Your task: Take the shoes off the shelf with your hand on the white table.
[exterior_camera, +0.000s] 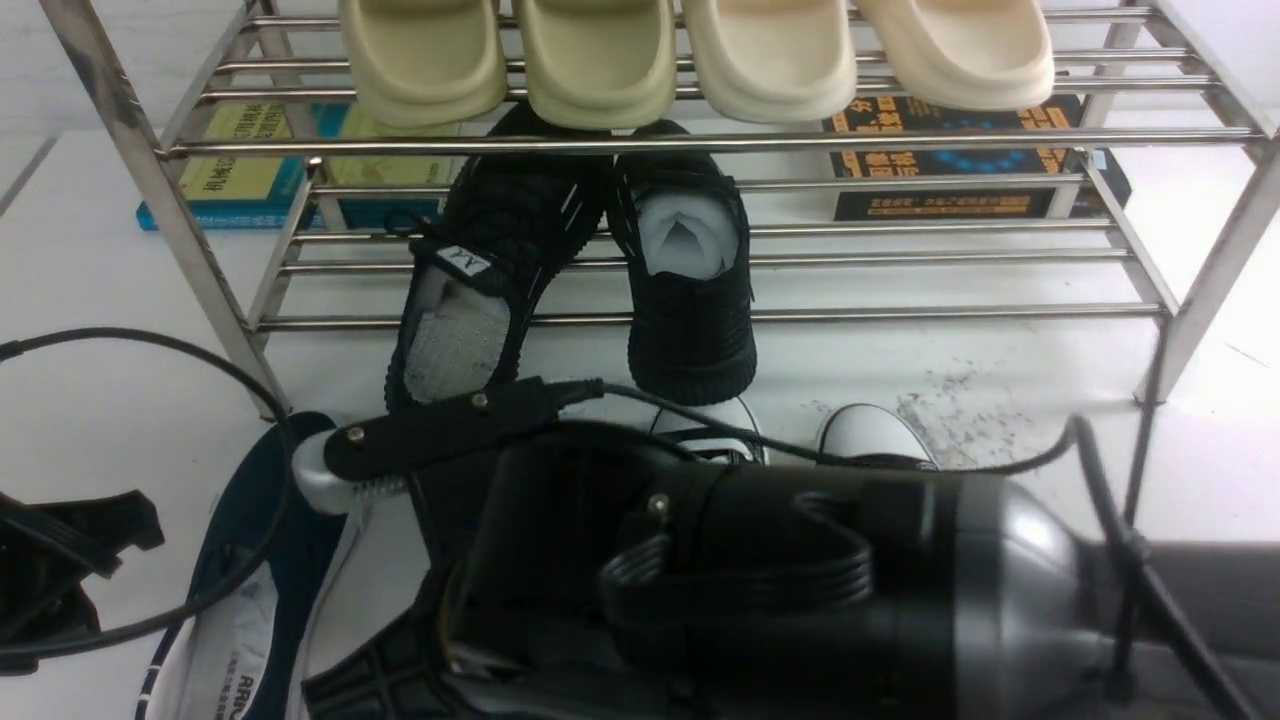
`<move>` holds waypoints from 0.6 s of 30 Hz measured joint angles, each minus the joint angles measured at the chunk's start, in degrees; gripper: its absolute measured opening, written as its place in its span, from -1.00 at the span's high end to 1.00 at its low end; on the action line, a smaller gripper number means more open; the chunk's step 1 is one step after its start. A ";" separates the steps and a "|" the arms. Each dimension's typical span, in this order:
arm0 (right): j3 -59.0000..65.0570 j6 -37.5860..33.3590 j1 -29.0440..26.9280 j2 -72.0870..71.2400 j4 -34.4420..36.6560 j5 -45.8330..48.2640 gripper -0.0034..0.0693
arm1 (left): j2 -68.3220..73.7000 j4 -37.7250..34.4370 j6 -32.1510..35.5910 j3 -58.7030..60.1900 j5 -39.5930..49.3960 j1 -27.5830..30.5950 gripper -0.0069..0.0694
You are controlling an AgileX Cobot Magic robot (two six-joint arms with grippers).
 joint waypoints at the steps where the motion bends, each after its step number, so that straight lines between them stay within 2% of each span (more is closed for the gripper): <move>1: -0.65 -0.66 0.07 -0.71 0.38 1.87 0.80 | 0.00 0.00 0.00 0.00 0.00 0.00 0.18; 7: -2.18 -2.86 1.33 -4.85 1.39 11.38 0.79 | 0.00 0.00 0.00 0.00 0.00 0.00 0.18; 11: -2.25 -3.00 5.06 -5.74 2.54 16.76 0.78 | 0.00 0.00 0.00 0.00 0.00 0.00 0.18; 14: -2.25 -2.79 8.23 -5.15 2.79 16.34 0.77 | 0.00 0.00 0.00 0.00 0.00 0.00 0.18; 18: -2.25 -1.11 9.50 -2.94 2.43 11.41 0.77 | 0.00 0.00 0.00 0.00 0.00 0.00 0.18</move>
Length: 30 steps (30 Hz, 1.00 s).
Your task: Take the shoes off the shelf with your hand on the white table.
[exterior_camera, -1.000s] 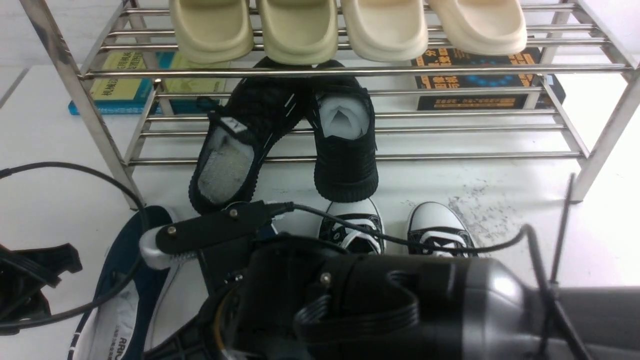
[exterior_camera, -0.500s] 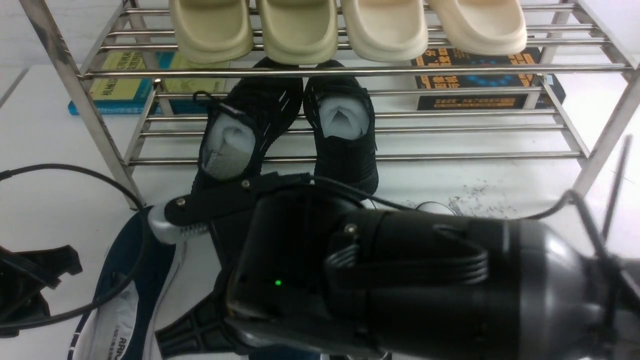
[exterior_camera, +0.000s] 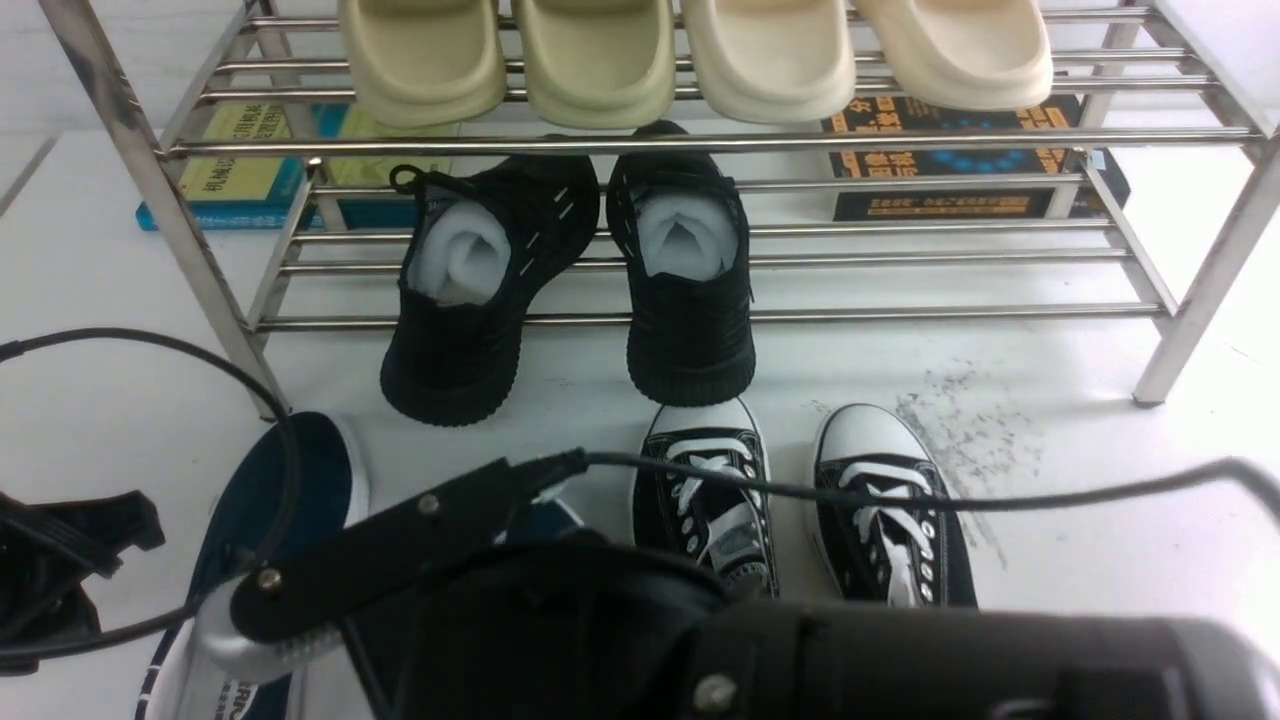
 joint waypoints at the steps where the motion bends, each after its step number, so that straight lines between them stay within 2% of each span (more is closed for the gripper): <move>1: 0.00 0.27 0.00 0.81 -0.40 -1.33 0.77 | 0.00 0.00 0.00 0.00 0.00 0.00 0.18; 9: 0.00 3.72 -3.07 8.93 -5.71 -12.73 0.76 | 0.00 0.00 0.00 0.00 0.07 0.00 0.18; 15: 0.00 9.62 -5.84 12.08 -12.37 -14.80 0.75 | 0.00 0.00 -0.06 0.00 0.07 0.00 0.18; 23: 0.00 11.74 -6.21 14.90 -13.76 -19.92 0.68 | 0.00 0.00 -0.06 0.00 0.10 0.00 0.18; 26: 0.00 12.56 -6.21 15.15 -13.76 -20.87 0.59 | 0.00 0.00 -0.06 0.00 0.10 0.00 0.18; 28: 0.00 12.95 -6.21 15.15 -14.22 -21.54 0.37 | 0.00 0.00 -0.06 0.00 0.10 0.00 0.18; 29: 0.00 12.95 -6.21 15.15 -14.22 -21.64 0.35 | 0.00 0.00 -0.06 0.00 0.10 0.00 0.18; 30: -0.02 12.95 -6.21 15.00 -14.39 -21.82 0.21 | 0.00 -0.02 -0.06 0.00 0.10 0.00 0.18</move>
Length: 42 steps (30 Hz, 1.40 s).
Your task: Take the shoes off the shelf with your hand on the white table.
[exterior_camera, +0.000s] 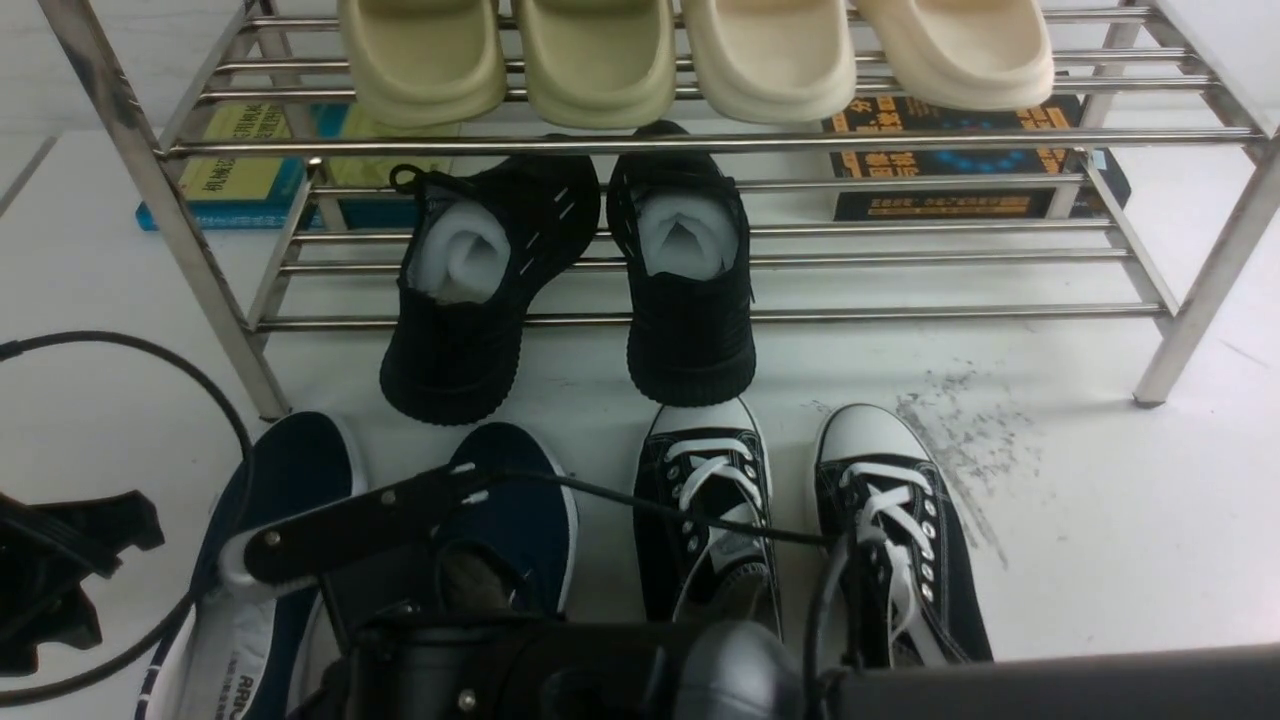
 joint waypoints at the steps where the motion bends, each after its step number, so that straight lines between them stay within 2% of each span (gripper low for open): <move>1: -0.05 0.00 0.00 -0.27 0.00 0.00 0.07 | 0.00 -0.05 -0.05 0.00 0.00 0.00 0.18; 4: -0.07 -1.96 0.00 -2.68 1.42 1.09 -0.31 | 0.00 -0.49 -0.06 0.00 0.55 0.00 0.18; 6: -0.07 -6.19 0.00 -5.57 3.61 3.10 -0.47 | 0.00 -0.80 -0.06 0.00 0.77 0.00 0.18; 8: -0.07 -9.58 0.00 -8.53 5.18 5.27 -0.54 | 0.00 -0.85 -0.06 0.00 0.84 0.00 0.18; 10: -0.27 -16.66 0.00 -14.49 6.49 10.19 -0.56 | 0.00 -0.85 -0.06 0.00 0.71 0.00 0.18; 12: -0.33 -22.67 0.00 -20.63 6.40 15.47 -0.50 | 0.00 -0.85 -0.06 0.00 0.35 0.00 0.18; 15: -0.39 -28.94 0.00 -28.21 5.15 23.79 -0.26 | 0.00 -0.85 -0.06 0.00 0.22 0.00 0.18; 17: -0.39 -32.55 0.00 -33.28 3.59 29.07 0.00 | 0.00 -0.85 -0.06 0.00 0.22 0.00 0.18; 20: -0.01 -37.24 0.00 -40.66 2.40 31.18 0.46 | 0.00 -0.96 -0.06 -0.12 0.22 0.00 0.18; 21: 0.17 -37.52 0.00 -41.79 2.40 31.30 0.52 | 0.00 -0.97 -0.06 -0.11 0.22 0.00 0.18; 22: 0.92 -39.36 0.00 -46.49 2.82 31.71 0.78 | 0.00 -0.97 -0.06 -0.11 0.22 0.00 0.18; 23: 1.60 -39.91 0.00 -49.59 3.31 31.82 0.88 | 0.00 -1.07 -0.06 -0.11 0.22 0.00 0.18; 29: 10.56 -40.48 0.00 -67.66 3.64 31.97 0.94 | 0.00 -1.32 -0.06 -0.11 0.22 0.00 0.18; 32: 25.18 -40.50 0.00 -83.74 1.63 29.93 0.94 | 0.00 -1.32 -0.06 -0.11 0.22 0.00 0.18; 36: 45.68 -40.44 0.00 -102.43 0.61 13.34 0.94 | 0.00 -1.32 -0.06 -0.11 0.22 0.00 0.18; 37: 46.71 -40.35 0.00 -103.38 0.61 12.30 0.94 | 0.00 -1.32 -0.06 -0.11 0.22 0.00 0.18; 39: 58.29 -37.95 0.00 -114.69 0.64 0.86 0.94 | 0.00 -0.89 -0.06 -0.11 0.27 0.00 0.18; 42: 64.09 -34.69 0.00 -119.16 0.64 -3.09 0.94 | 0.00 -0.09 -0.06 -0.11 0.33 0.00 0.18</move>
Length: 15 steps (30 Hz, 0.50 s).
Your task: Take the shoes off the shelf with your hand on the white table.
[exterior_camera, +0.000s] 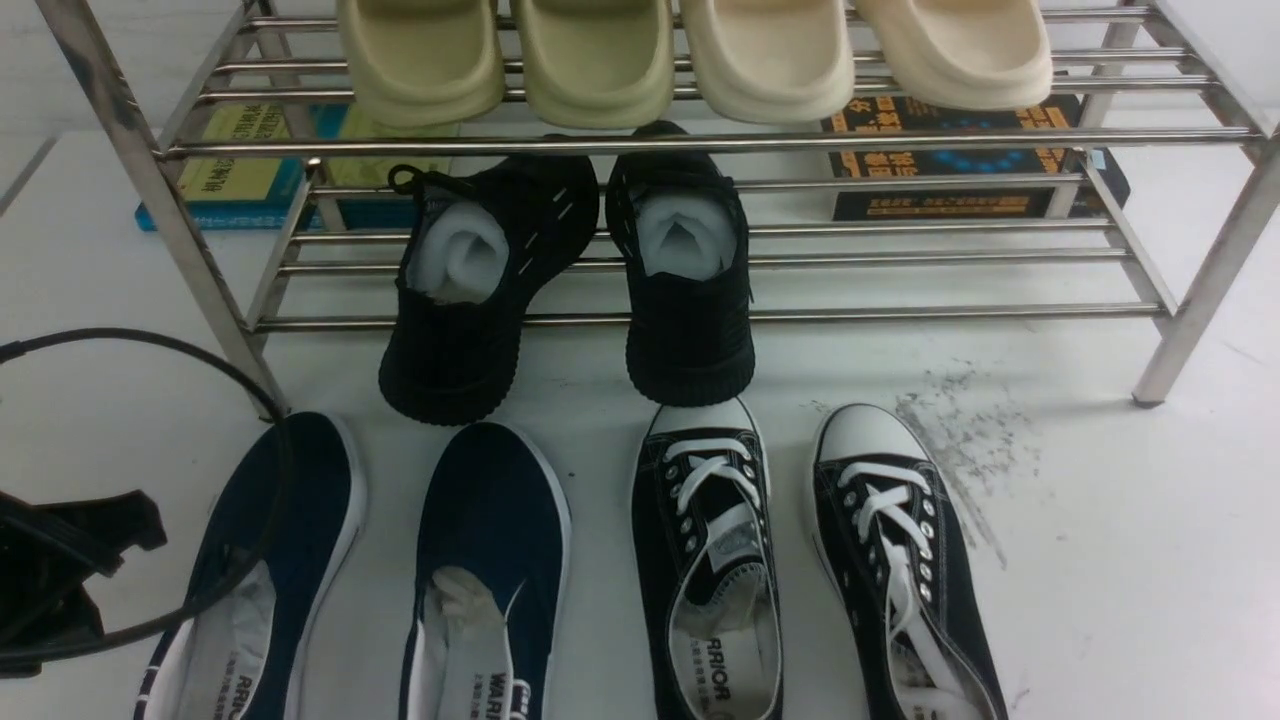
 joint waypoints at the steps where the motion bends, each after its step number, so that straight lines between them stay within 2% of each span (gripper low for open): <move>1: 0.93 0.33 0.00 -0.38 0.12 -0.60 0.94 | 0.00 0.20 0.00 0.00 0.00 0.00 0.18; 5: 2.99 -2.64 0.00 0.74 2.69 -1.59 0.94 | -0.06 0.85 0.00 0.00 0.04 0.00 0.18; 7: 3.26 -7.74 0.00 2.57 6.19 -1.80 0.94 | -0.12 1.13 0.00 0.00 0.04 0.00 0.18; 10: 3.44 -18.58 0.00 5.53 15.04 -2.26 0.94 | -0.17 1.32 0.00 0.00 0.04 0.00 0.18; 15: 3.61 -28.26 0.05 7.92 24.10 -2.48 0.93 | -0.17 2.58 0.00 0.00 0.04 0.00 0.18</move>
